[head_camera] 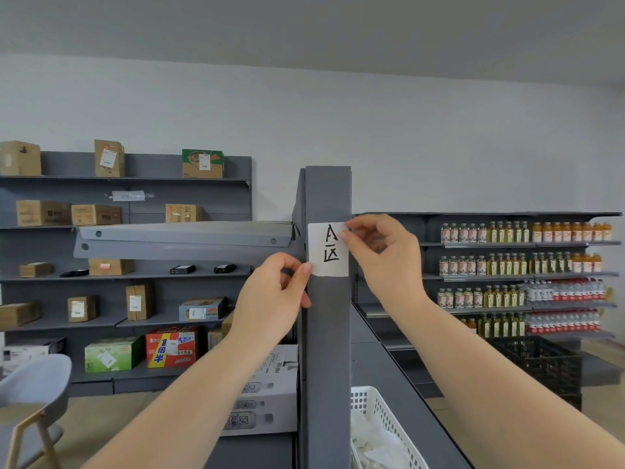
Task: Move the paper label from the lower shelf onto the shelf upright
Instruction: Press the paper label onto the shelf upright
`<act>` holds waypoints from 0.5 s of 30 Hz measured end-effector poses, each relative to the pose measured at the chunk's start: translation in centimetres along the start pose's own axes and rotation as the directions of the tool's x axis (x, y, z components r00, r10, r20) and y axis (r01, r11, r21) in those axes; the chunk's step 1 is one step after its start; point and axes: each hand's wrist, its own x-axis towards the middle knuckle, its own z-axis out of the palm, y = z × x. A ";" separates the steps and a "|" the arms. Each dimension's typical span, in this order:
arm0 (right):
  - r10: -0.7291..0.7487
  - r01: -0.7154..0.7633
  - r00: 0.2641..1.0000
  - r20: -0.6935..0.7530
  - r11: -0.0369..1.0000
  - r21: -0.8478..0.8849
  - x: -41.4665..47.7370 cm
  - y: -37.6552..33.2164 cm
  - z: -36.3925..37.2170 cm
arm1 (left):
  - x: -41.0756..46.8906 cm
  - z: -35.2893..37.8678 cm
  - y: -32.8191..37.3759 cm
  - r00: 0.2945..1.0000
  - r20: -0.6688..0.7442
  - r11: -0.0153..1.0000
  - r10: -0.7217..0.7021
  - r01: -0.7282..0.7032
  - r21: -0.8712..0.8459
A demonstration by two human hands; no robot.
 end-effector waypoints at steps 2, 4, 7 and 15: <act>0.049 -0.049 0.998 -0.036 0.999 0.017 0.4 -0.5 0.3 | 0.0 0.0 0.0 1.000 -0.001 1.000 0.000 0.000 0.004; 0.052 -0.054 0.997 -0.058 0.998 -0.040 0.7 -0.6 0.7 | 0.1 0.0 0.0 1.000 -0.003 1.000 0.000 0.000 0.004; -0.031 0.025 0.999 -0.034 0.985 -0.173 0.7 -0.7 1.1 | 0.1 0.1 0.1 1.000 -0.009 1.000 0.002 -0.002 0.011; -0.078 0.095 0.994 0.080 0.967 -0.238 0.8 -0.7 1.1 | 0.1 -0.1 0.3 1.000 -0.010 0.999 0.004 -0.004 0.041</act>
